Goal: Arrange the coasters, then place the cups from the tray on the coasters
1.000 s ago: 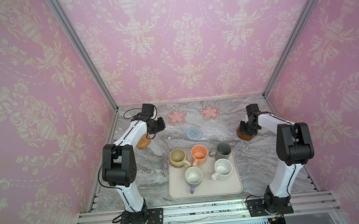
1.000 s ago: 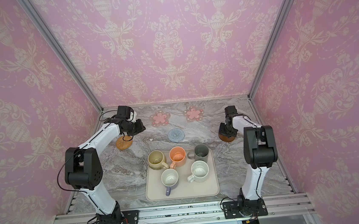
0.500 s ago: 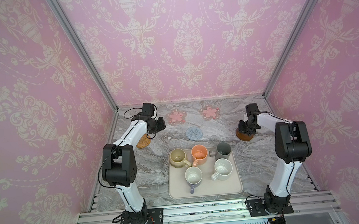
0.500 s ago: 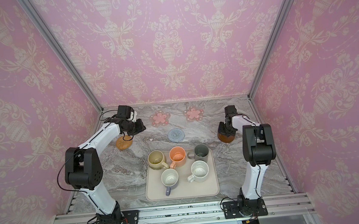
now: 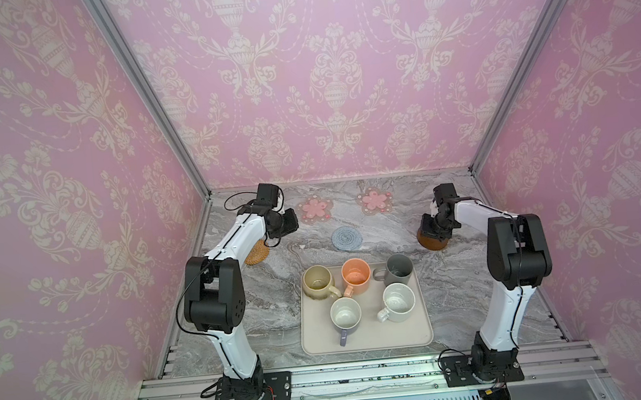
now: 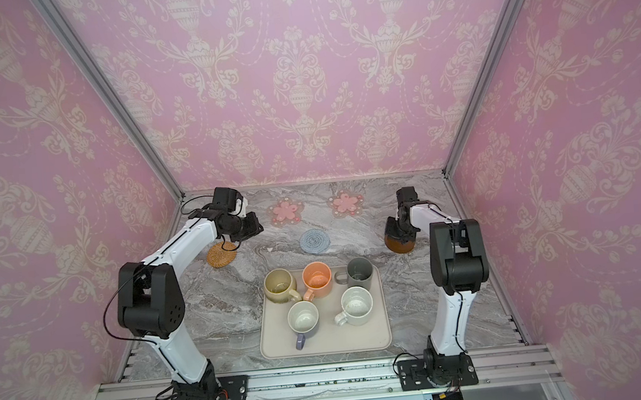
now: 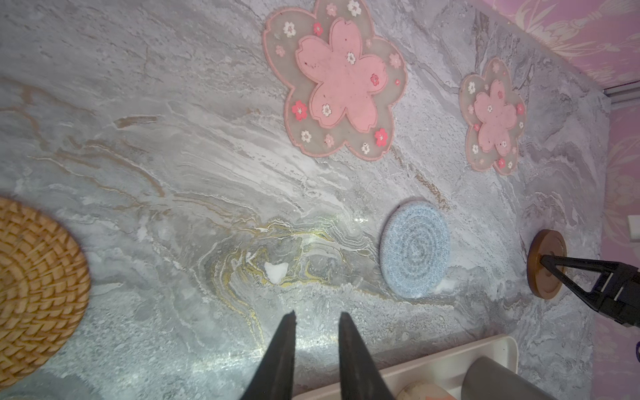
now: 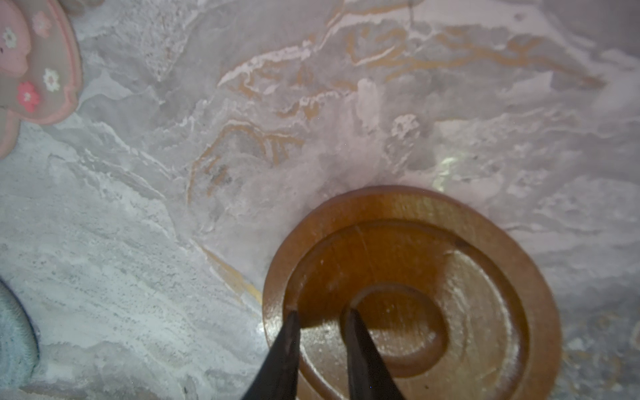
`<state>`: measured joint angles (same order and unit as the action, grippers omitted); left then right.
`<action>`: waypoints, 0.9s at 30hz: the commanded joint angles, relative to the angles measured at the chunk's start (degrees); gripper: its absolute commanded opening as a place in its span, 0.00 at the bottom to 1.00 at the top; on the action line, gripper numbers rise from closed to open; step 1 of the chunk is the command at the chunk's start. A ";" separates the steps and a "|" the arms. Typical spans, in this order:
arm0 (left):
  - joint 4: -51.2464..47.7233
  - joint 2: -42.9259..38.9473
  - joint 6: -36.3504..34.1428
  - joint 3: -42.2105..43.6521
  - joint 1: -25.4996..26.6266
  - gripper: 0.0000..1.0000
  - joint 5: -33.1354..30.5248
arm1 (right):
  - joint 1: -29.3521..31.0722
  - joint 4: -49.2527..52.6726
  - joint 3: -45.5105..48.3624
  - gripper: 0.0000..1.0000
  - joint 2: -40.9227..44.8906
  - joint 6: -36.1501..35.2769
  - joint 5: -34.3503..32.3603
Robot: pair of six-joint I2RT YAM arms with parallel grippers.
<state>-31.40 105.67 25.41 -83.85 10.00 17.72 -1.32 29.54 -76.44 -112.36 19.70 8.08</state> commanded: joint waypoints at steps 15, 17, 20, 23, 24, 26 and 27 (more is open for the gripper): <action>15.94 18.96 8.27 -17.15 6.77 0.35 15.50 | 4.04 -5.62 -11.14 0.44 -3.55 2.95 8.63; 17.32 21.55 8.99 -19.73 7.72 0.37 16.68 | 4.60 -6.30 -12.83 0.46 -5.55 3.06 9.42; 19.46 25.42 10.74 -23.41 8.84 0.40 18.36 | 5.05 -6.82 -15.41 0.48 -8.55 3.49 9.92; 23.57 28.84 14.06 -25.66 9.51 0.42 19.84 | 5.09 -7.10 -17.83 0.53 -11.06 3.93 10.42; 24.98 29.92 15.31 -26.34 9.68 0.42 20.07 | 5.06 -7.23 -18.54 0.54 -11.91 3.94 10.47; 26.77 32.33 17.26 -28.09 10.01 0.43 20.25 | 5.02 -7.15 -20.01 0.54 -13.32 4.05 10.57; 27.29 33.56 17.89 -29.28 10.21 0.44 20.25 | 5.08 -7.28 -20.82 0.55 -14.12 4.08 10.71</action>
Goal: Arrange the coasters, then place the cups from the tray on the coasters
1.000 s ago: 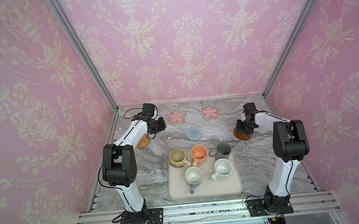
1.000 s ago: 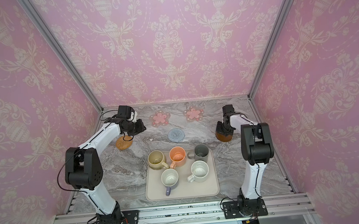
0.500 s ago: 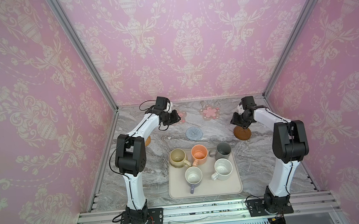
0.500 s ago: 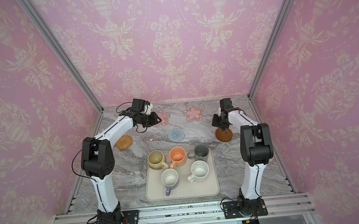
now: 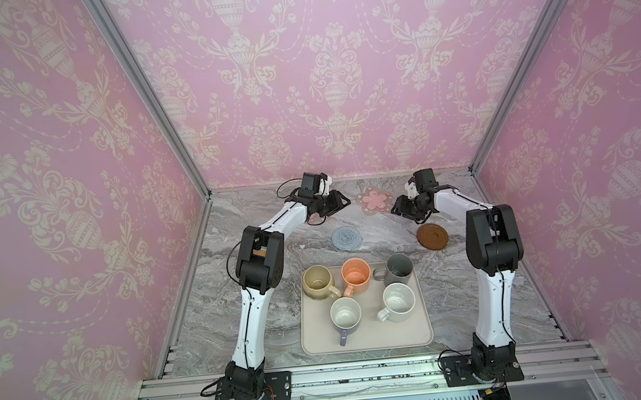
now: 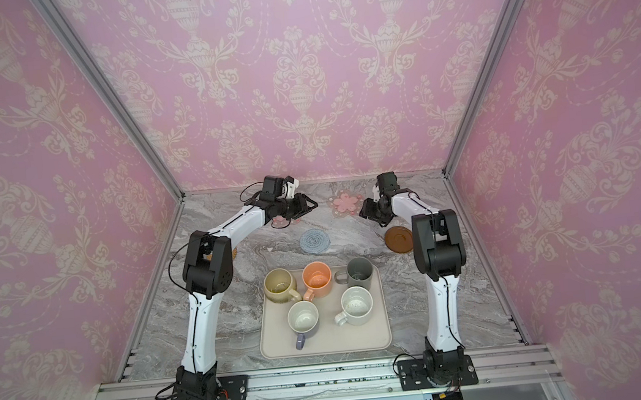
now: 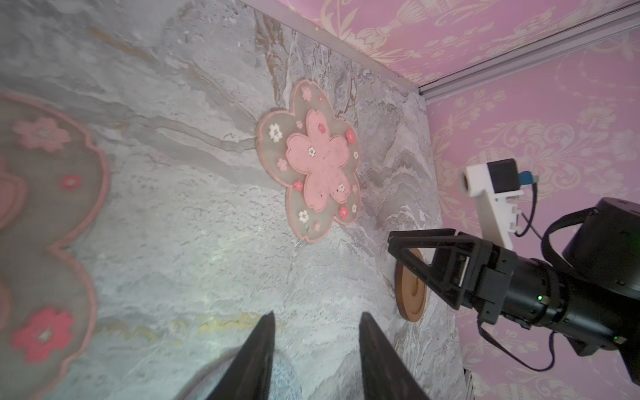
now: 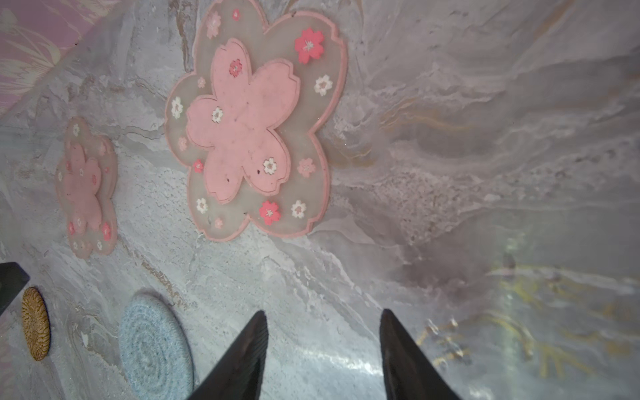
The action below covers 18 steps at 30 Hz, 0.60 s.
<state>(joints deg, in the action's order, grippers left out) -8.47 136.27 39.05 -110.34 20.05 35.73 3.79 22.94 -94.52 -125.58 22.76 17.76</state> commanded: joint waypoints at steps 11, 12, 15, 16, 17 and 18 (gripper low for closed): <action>-3.63 16.34 5.78 -22.17 3.04 0.48 0.64 | -0.19 -1.39 -9.40 0.59 -7.10 1.29 1.36; -4.65 17.44 5.91 -23.89 3.22 0.48 0.45 | -0.23 -1.40 -9.94 0.60 -7.60 1.32 1.39; -8.23 19.91 6.47 -28.50 3.58 0.48 -0.69 | -0.43 -0.33 -11.81 0.60 -9.01 1.36 1.58; -9.34 20.44 6.50 -29.30 3.67 0.48 -1.18 | -0.44 -0.13 -12.16 0.60 -9.36 1.41 1.76; -10.42 20.78 6.57 -29.82 3.73 0.48 -1.83 | -0.45 -0.13 -12.50 0.60 -9.74 1.64 2.07; -11.00 21.02 6.80 -29.78 3.74 0.47 -2.46 | -0.44 -0.28 -12.57 0.61 -10.02 1.84 2.30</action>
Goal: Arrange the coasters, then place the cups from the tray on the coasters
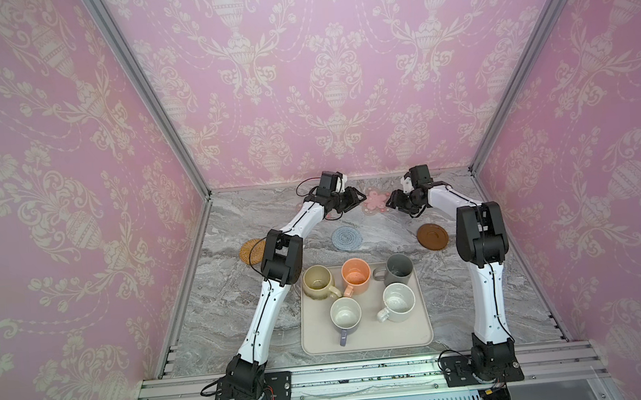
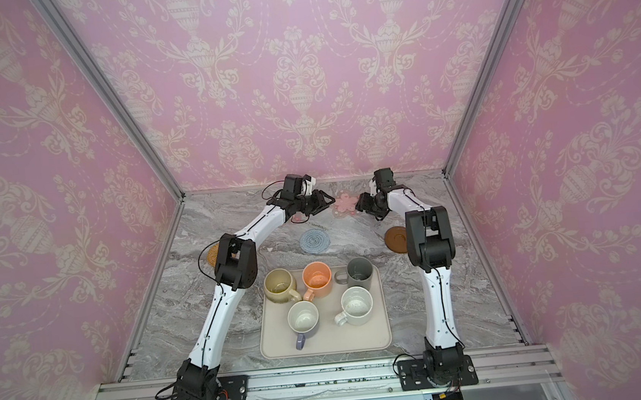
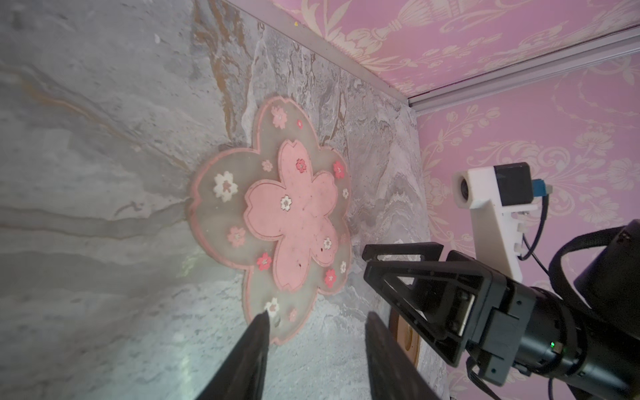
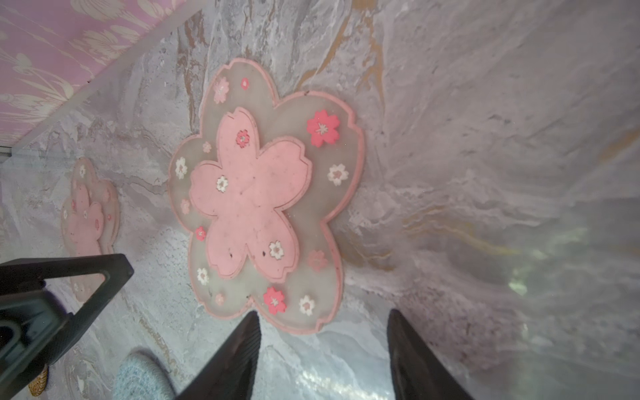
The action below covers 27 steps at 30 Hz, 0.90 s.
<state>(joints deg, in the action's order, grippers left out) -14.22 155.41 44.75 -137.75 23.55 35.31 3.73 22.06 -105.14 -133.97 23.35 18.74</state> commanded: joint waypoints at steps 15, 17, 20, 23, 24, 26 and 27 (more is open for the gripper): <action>-2.86 5.74 7.06 -3.08 0.70 0.47 -3.22 | -0.07 -6.25 0.86 0.62 -2.85 9.05 2.95; -2.57 6.79 7.87 -4.02 0.79 0.47 -2.83 | 0.09 -5.99 0.63 0.62 -3.13 9.08 3.21; -2.14 8.14 8.79 -5.22 0.97 0.47 -2.13 | 0.39 -5.90 0.38 0.62 -3.65 9.15 3.61; -1.24 8.91 9.79 -5.89 1.31 0.47 -1.65 | 0.74 -6.12 0.45 0.62 -3.98 9.76 4.24; -1.01 9.15 10.30 -6.11 1.40 0.47 -1.33 | 0.76 -6.03 0.47 0.62 -4.10 9.81 4.24; -0.99 9.29 10.52 -6.21 1.61 0.46 -0.78 | 0.94 -5.98 0.67 0.62 -4.06 9.71 4.33; -1.22 9.26 10.33 -6.21 1.80 0.46 -0.48 | 1.02 -5.82 0.83 0.62 -4.10 9.57 4.21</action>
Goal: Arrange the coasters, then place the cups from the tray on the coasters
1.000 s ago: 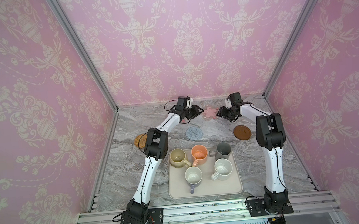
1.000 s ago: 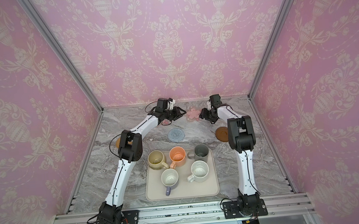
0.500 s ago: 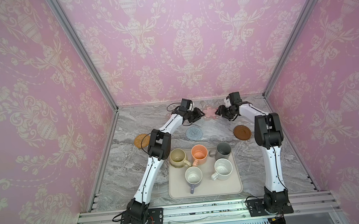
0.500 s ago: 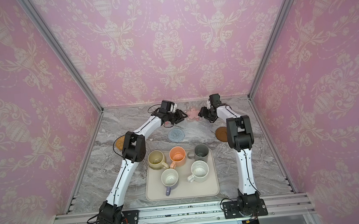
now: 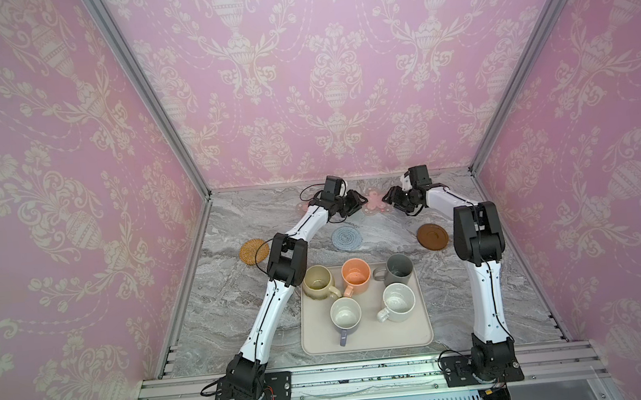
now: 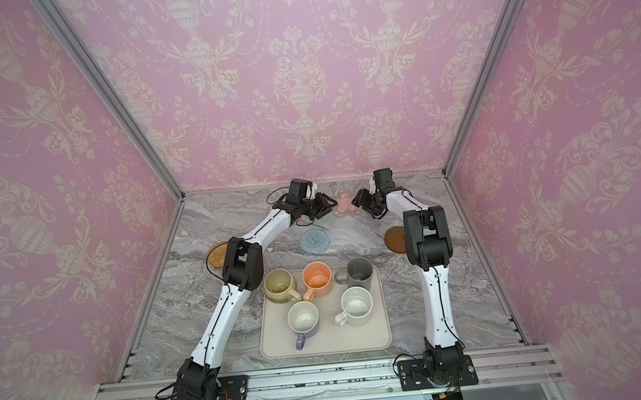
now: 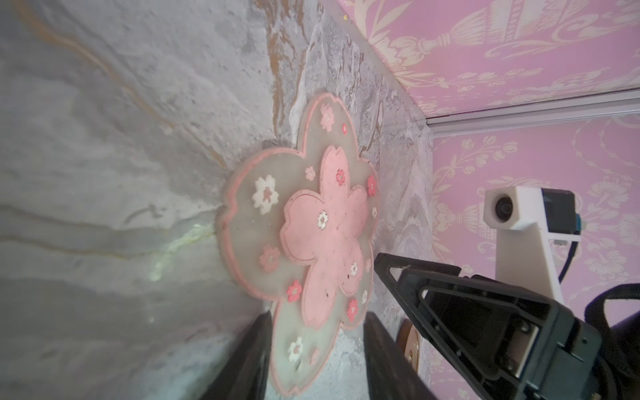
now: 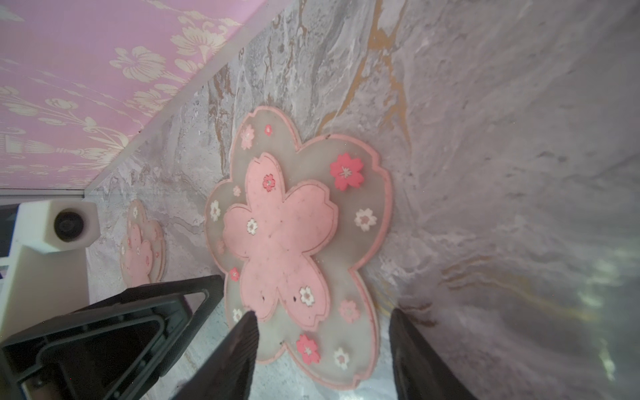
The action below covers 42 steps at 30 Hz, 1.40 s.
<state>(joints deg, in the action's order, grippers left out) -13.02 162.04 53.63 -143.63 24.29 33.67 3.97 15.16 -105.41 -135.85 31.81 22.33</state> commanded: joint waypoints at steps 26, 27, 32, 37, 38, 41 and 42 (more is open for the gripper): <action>-3.87 -10.03 -5.93 18.29 3.37 0.45 2.23 | 1.83 -1.60 22.41 0.61 11.94 -0.97 -0.97; -3.13 -10.77 -5.61 19.76 3.37 0.45 2.50 | 1.75 -1.71 22.97 0.61 12.38 -1.09 -0.81; 0.49 -14.18 -4.98 26.40 3.91 0.45 3.42 | 1.83 0.00 24.35 0.61 13.97 -2.44 -0.40; 2.11 -15.86 -4.73 30.27 4.70 0.44 4.55 | 1.83 -0.69 27.12 0.61 16.29 -1.44 0.37; 2.37 -16.26 -4.61 30.96 4.92 0.44 4.65 | 1.84 -1.04 28.08 0.61 16.94 -1.08 0.52; 3.38 -17.59 -4.58 32.97 5.31 0.44 4.82 | 1.89 -1.53 30.85 0.61 19.12 -0.36 0.66; 3.78 -18.14 -4.58 33.84 5.33 0.44 4.87 | 1.86 -1.61 31.84 0.61 19.88 -0.18 0.49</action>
<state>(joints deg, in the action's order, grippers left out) -6.42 144.97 49.82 -113.01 27.99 37.19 5.08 9.91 -76.58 -117.49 30.72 21.74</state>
